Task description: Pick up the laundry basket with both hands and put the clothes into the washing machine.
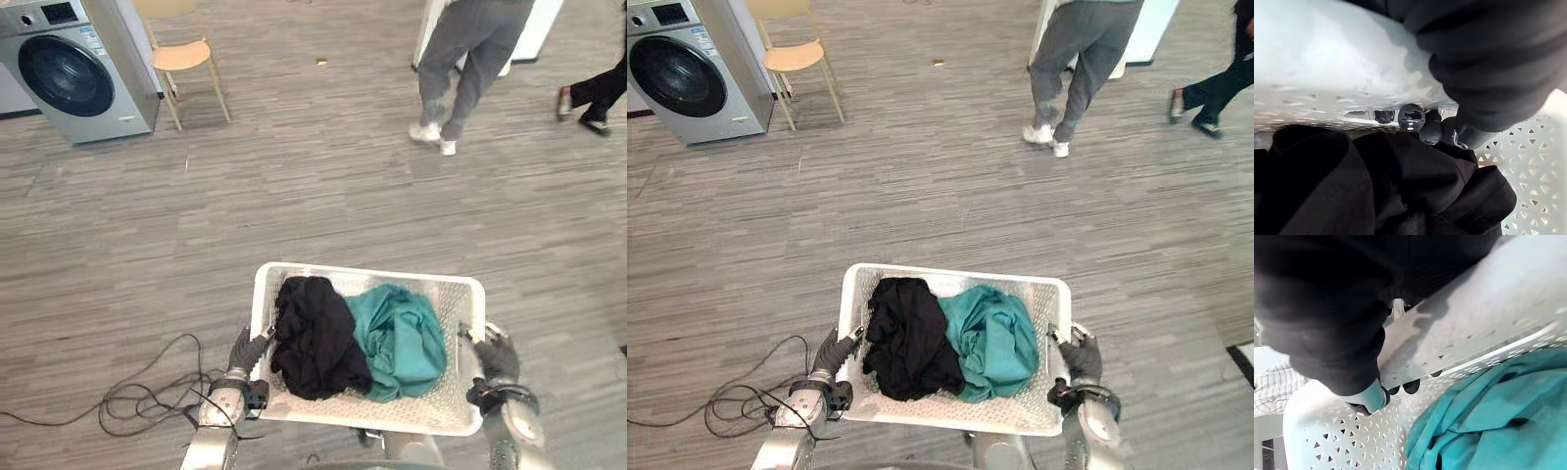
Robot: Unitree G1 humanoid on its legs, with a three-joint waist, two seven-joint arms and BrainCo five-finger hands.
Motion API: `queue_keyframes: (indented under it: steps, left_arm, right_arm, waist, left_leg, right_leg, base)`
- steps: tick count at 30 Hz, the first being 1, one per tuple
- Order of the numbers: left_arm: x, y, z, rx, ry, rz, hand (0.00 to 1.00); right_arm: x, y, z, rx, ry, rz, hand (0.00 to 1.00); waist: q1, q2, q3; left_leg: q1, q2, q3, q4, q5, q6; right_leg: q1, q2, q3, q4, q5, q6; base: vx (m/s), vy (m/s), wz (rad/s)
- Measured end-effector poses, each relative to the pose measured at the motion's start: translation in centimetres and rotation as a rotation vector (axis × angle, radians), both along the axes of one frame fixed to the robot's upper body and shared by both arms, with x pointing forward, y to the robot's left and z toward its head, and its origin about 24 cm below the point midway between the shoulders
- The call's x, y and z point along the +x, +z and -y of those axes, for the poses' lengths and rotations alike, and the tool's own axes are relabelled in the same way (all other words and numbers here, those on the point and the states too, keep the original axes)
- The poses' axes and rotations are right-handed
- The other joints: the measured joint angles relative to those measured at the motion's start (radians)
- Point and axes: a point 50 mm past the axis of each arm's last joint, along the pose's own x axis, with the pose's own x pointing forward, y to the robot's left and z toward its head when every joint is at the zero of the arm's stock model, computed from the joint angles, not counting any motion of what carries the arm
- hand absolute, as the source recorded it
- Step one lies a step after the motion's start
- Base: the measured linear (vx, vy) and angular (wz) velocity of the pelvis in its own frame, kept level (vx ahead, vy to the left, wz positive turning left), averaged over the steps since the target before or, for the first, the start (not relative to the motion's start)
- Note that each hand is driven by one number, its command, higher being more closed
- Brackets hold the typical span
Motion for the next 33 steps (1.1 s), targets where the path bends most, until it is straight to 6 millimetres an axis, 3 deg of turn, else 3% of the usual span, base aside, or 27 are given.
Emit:
queue_keyframes:
  steps: [1, 2, 3, 5, 6, 7, 8, 9, 10, 11, 12, 13, 14, 15, 16, 17, 20, 22, 23, 24, 25, 26, 28, 29, 30, 31, 33]
  left_arm:
    - [0.0, 0.0, 0.0, 0.001, -0.004, -0.001, 1.0]
    - [-0.1, 0.0, 0.0, 0.003, -0.014, -0.004, 1.0]
    - [-0.4, -0.2, -0.2, 0.006, -0.018, -0.013, 1.0]
    - [-0.5, -0.3, -0.3, -0.011, -0.009, -0.016, 1.0]
    - [-0.5, -0.2, -0.1, -0.022, -0.006, -0.008, 1.0]
    - [-0.5, -0.2, 0.0, -0.027, -0.003, -0.007, 1.0]
    - [-0.6, -0.3, 0.2, -0.038, -0.001, -0.013, 1.0]
    - [-0.9, -0.8, 0.2, -0.031, 0.003, -0.035, 1.0]
    - [-1.1, -1.0, -0.2, -0.014, 0.012, -0.052, 1.0]
    - [-1.1, -1.0, -0.5, -0.003, 0.02, -0.056, 1.0]
    - [-1.3, -1.1, -0.7, 0.004, 0.027, -0.063, 1.0]
    - [-1.4, -1.2, -0.9, 0.017, 0.018, -0.072, 1.0]
    - [-1.7, -1.2, -0.7, 0.019, 0.006, -0.08, 1.0]
    - [-1.7, -1.2, -1.1, 0.038, 0.0, -0.08, 1.0]
    - [-1.6, -1.2, -1.3, 0.042, 0.011, -0.083, 1.0]
    - [-1.5, -1.1, -1.3, 0.044, 0.012, -0.083, 1.0]
    - [-1.3, -1.0, -0.8, 0.036, -0.014, -0.071, 1.0]
    - [-0.3, -0.2, -0.6, 0.028, -0.022, -0.025, 1.0]
    - [0.4, 0.3, -0.5, 0.035, -0.035, 0.006, 1.0]
    - [0.5, 0.4, -0.5, 0.035, -0.035, 0.013, 1.0]
    - [0.5, 0.3, -0.4, 0.033, -0.038, 0.008, 1.0]
    - [0.5, 0.1, 0.0, 0.016, -0.033, 0.001, 1.0]
    - [0.5, 0.1, 0.4, -0.003, -0.024, 0.003, 1.0]
    - [0.4, 0.0, 0.7, -0.024, -0.013, -0.002, 1.0]
    - [0.1, 0.0, 0.7, -0.032, -0.004, -0.005, 1.0]
    - [0.0, 0.0, 0.7, -0.035, -0.002, -0.003, 1.0]
    - [0.1, 0.0, 0.6, -0.033, -0.001, 0.003, 1.0]
  right_arm:
    - [-0.2, -0.1, 0.0, 0.003, -0.008, -0.007, 1.0]
    - [-0.3, -0.2, -0.1, 0.01, -0.018, -0.011, 1.0]
    - [-0.4, -0.3, -0.2, 0.01, -0.015, -0.017, 1.0]
    - [-0.2, -0.1, -0.2, 0.001, -0.005, -0.013, 1.0]
    - [0.3, 0.0, 0.1, -0.016, 0.005, 0.0, 1.0]
    - [0.5, 0.0, 0.1, -0.019, 0.009, 0.0, 1.0]
    - [0.5, -0.5, 0.4, -0.024, 0.005, -0.021, 1.0]
    - [0.4, -1.2, 0.4, -0.017, 0.006, -0.056, 1.0]
    - [0.4, -1.8, 0.1, -0.003, 0.004, -0.076, 1.0]
    - [0.2, -2.2, 0.0, 0.002, 0.003, -0.091, 1.0]
    - [0.5, -2.3, -0.3, 0.006, 0.008, -0.095, 1.0]
    - [0.5, -2.8, -0.6, 0.016, 0.008, -0.112, 1.0]
    - [-0.5, -3.2, -0.6, 0.017, 0.002, -0.134, 1.0]
    - [-0.6, -3.5, -1.2, 0.035, 0.008, -0.134, 1.0]
    - [-0.7, -3.5, -1.3, 0.041, 0.01, -0.137, 1.0]
    - [-0.5, -3.4, -1.3, 0.037, 0.016, -0.131, 1.0]
    - [-0.4, -2.1, -1.0, 0.016, 0.015, -0.077, 1.0]
    - [-0.5, -1.0, -0.7, -0.005, 0.007, -0.035, 1.0]
    - [-0.6, -0.8, -0.6, 0.004, -0.006, -0.023, 1.0]
    - [-0.6, -0.8, -0.6, 0.003, -0.008, -0.023, 1.0]
    - [-0.7, -0.8, -0.5, -0.002, -0.011, -0.029, 1.0]
    - [-0.6, -0.6, -0.2, -0.015, -0.009, -0.028, 1.0]
    - [-0.4, 0.0, 0.2, -0.034, -0.005, -0.008, 1.0]
    - [-0.7, 0.4, 0.5, -0.053, -0.009, -0.004, 1.0]
    - [-0.5, 0.8, 0.5, -0.061, -0.008, 0.012, 1.0]
    - [-0.3, 0.9, 0.4, -0.064, -0.006, 0.018, 1.0]
    - [-0.3, 0.8, 0.4, -0.064, -0.01, 0.017, 1.0]
  waist:
    - [0.003, -0.002, 0.002]
    - [0.015, -0.02, 0.015]
    - [0.026, -0.05, 0.022]
    - [0.044, -0.061, 0.02]
    - [0.055, -0.062, 0.013]
    - [0.056, -0.056, 0.011]
    - [0.056, -0.029, -0.003]
    - [0.063, -0.038, -0.026]
    - [0.052, -0.076, -0.047]
    - [0.037, -0.107, -0.048]
    - [0.035, -0.122, -0.038]
    - [0.052, -0.135, -0.015]
    - [0.051, -0.144, -0.021]
    - [0.036, -0.188, -0.024]
    - [0.021, -0.199, -0.034]
    - [0.016, -0.185, -0.024]
    - [0.005, -0.103, 0.004]
    - [-0.012, -0.084, -0.003]
    - [-0.007, -0.088, -0.007]
    - [-0.008, -0.099, -0.012]
    - [-0.013, -0.095, -0.017]
    - [-0.012, -0.068, -0.019]
    - [-0.013, -0.056, -0.013]
    - [-0.016, -0.029, -0.013]
    - [-0.003, -0.012, -0.008]
    - [0.001, 0.004, -0.008]
    - [0.025, -0.001, -0.005]
  left_leg:
    - [-0.053, 0.006, -0.006, 0.07, -0.056, -0.008]
    - [-0.131, 0.006, 0.015, 0.117, -0.174, 0.009]
    - [-0.195, 0.005, 0.074, 0.048, -0.261, 0.028]
    - [-0.264, -0.004, 0.149, -0.167, -0.322, 0.016]
    - [-0.281, -0.061, 0.171, -0.541, -0.301, -0.028]
    - [-0.282, -0.08, 0.163, -0.7, -0.272, -0.057]
    - [-0.296, -0.1, 0.123, -0.899, -0.171, -0.085]
    - [-0.289, -0.141, 0.095, -0.856, -0.085, -0.012]
    - [-0.285, -0.18, 0.099, -0.815, -0.13, 0.047]
    - [-0.271, -0.207, 0.111, -0.753, -0.178, 0.082]
    - [-0.27, -0.203, 0.122, -0.653, -0.227, 0.097]
    - [-0.271, -0.218, 0.126, -0.503, -0.285, 0.069]
    - [-0.183, -0.275, 0.105, -0.681, -0.28, 0.071]
    - [-0.107, -0.329, 0.114, -0.721, -0.352, 0.11]
    - [-0.081, -0.343, 0.105, -0.741, -0.38, 0.118]
    - [-0.018, -0.342, 0.095, -0.758, -0.422, 0.114]
    - [0.161, -0.319, 0.068, -0.876, -0.472, 0.087]
    - [0.241, -0.301, 0.044, -0.92, -0.498, 0.048]
    - [0.291, -0.293, 0.043, -0.932, -0.519, 0.01]
    - [0.336, -0.279, 0.037, -0.92, -0.543, -0.032]
    - [0.352, -0.262, 0.025, -0.895, -0.551, -0.046]
    - [0.347, -0.216, 0.018, -0.785, -0.54, -0.067]
    - [0.259, -0.167, 0.022, -0.492, -0.394, -0.064]
    - [0.172, -0.103, 0.02, -0.281, -0.15, -0.058]
    - [0.093, -0.021, 0.016, -0.075, -0.027, -0.047]
    - [0.05, 0.007, 0.007, 0.02, -0.038, -0.048]
    - [-0.072, 0.018, -0.019, 0.162, -0.103, -0.03]
  right_leg:
    - [0.042, 0.002, 0.004, -0.008, -0.019, -0.003]
    - [0.139, -0.002, 0.028, -0.045, -0.051, -0.011]
    - [0.237, -0.013, 0.063, -0.111, -0.078, -0.014]
    - [0.33, -0.037, 0.086, -0.182, -0.088, -0.018]
    - [0.393, -0.074, 0.096, -0.226, -0.117, 0.034]
    - [0.419, -0.083, 0.106, -0.235, -0.131, 0.058]
    - [0.475, -0.085, 0.123, -0.246, -0.147, 0.091]
    - [0.497, -0.105, 0.163, -0.218, -0.131, 0.12]
    - [0.493, -0.153, 0.194, -0.169, -0.116, 0.141]
    - [0.486, -0.2, 0.221, -0.088, -0.088, 0.18]
    - [0.47, -0.211, 0.251, 0.013, -0.029, 0.188]
    - [0.437, -0.21, 0.258, 0.199, 0.141, 0.193]
    - [0.372, -0.231, 0.266, 0.39, 0.299, 0.223]
    - [0.253, -0.264, 0.271, 0.636, 0.271, 0.181]
    - [0.186, -0.252, 0.273, 0.715, 0.236, 0.136]
    - [0.072, -0.223, 0.244, 0.766, 0.165, 0.083]
    - [-0.126, -0.169, 0.107, 0.555, 0.015, 0.073]
    - [-0.151, -0.171, -0.02, 0.202, 0.027, 0.081]
    - [-0.149, -0.165, -0.078, -0.047, 0.089, 0.071]
    - [-0.137, -0.143, -0.076, -0.127, 0.239, 0.025]
    - [-0.12, -0.137, -0.064, -0.11, 0.301, -0.002]
    - [-0.115, -0.125, -0.062, -0.007, 0.221, -0.007]
    - [-0.083, -0.134, -0.08, 0.106, 0.114, -0.02]
    - [0.0, -0.104, -0.088, 0.081, 0.064, -0.028]
    - [0.092, -0.056, -0.084, 0.021, 0.033, -0.021]
    - [0.133, -0.038, -0.083, -0.004, 0.03, -0.024]
    - [0.238, -0.024, -0.063, -0.087, 0.028, -0.027]
  base:
    - [0.97, -0.089, -0.42]
    - [0.79, -0.017, -0.33]
    - [0.94, -0.006, -0.36]
    - [0.68, 0.067, -0.53]
    - [0.76, 0.135, -0.6]
    - [0.95, 0.235, -0.56]
    - [0.86, 0.293, -0.46]
    - [0.87, 0.316, -0.27]
    - [0.74, 0.265, -0.01]
    - [0.77, 0.274, 0.14]
    - [0.91, 0.313, -0.07]
    - [0.87, 0.393, -0.18]
    - [0.69, 0.323, 0.04]
    - [0.49, 0.211, 0.3]
    - [0.57, 0.073, 0.28]
    - [0.63, 0.044, 0.02]
    - [0.68, 0.065, 0.1]
    - [0.8, -0.01, 0.54]
    - [0.96, -0.091, 0.5]
    - [0.83, -0.112, 0.52]
    - [0.81, -0.134, 0.33]
    - [0.8, -0.146, 0.21]
    - [0.76, -0.153, 0.13]
    - [0.73, -0.15, -0.07]
    - [0.72, -0.126, -0.23]
    - [0.68, -0.059, -0.55]
    - [0.64, 0.009, -0.54]
